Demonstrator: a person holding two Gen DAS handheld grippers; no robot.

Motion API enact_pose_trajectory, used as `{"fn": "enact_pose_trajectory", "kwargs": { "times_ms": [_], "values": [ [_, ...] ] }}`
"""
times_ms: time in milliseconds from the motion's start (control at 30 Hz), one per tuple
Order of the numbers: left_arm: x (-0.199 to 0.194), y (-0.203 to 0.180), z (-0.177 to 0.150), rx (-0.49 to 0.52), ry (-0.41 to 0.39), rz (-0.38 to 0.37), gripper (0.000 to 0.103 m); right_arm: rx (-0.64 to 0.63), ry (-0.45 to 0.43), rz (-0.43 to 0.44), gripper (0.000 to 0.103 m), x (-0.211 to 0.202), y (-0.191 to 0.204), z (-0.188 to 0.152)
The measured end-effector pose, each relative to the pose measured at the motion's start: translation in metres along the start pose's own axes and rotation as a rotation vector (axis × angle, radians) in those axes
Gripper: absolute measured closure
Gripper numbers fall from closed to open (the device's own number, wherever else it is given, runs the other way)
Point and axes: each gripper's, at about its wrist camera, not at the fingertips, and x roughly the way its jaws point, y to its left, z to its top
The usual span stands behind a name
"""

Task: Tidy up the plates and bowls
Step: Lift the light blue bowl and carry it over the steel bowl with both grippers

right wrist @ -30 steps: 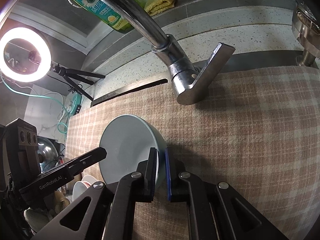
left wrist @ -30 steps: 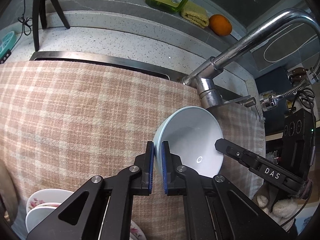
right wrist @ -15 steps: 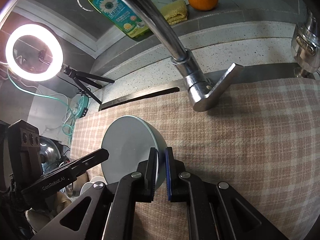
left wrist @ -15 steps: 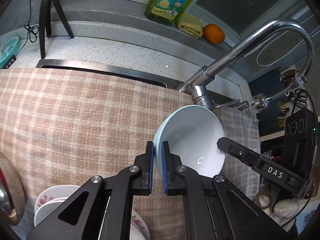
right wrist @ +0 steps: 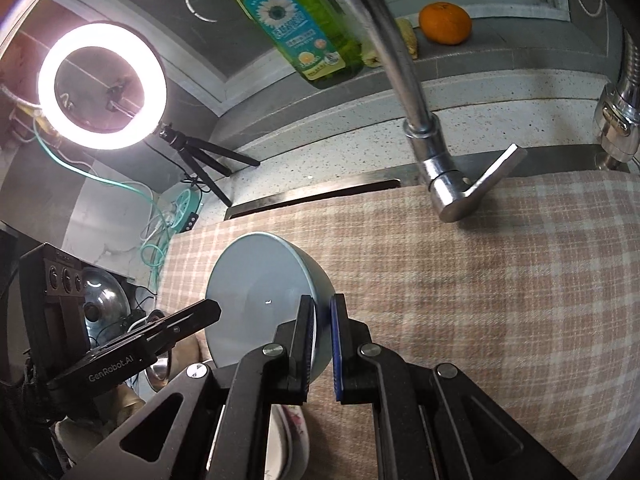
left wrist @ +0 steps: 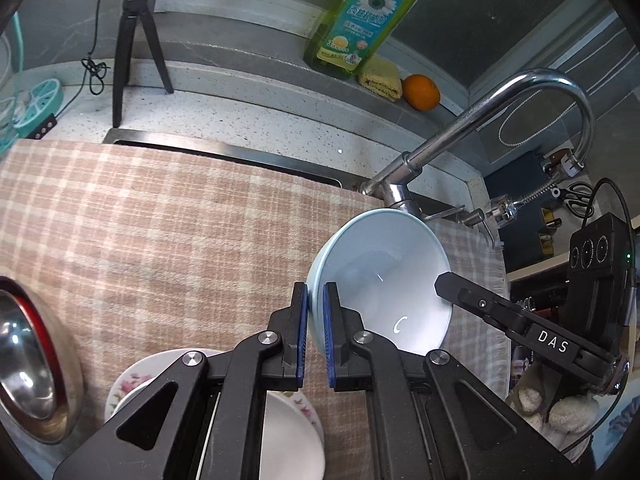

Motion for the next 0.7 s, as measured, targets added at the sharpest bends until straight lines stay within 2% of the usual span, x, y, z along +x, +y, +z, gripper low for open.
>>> {"fn": "enact_pose_trajectory", "kwargs": {
  "times_ms": [700],
  "values": [
    [-0.072,0.076,-0.020,-0.046,-0.068,0.009,0.097,-0.068,0.003,0.033,0.095,0.023,0.097,-0.030]
  ]
}}
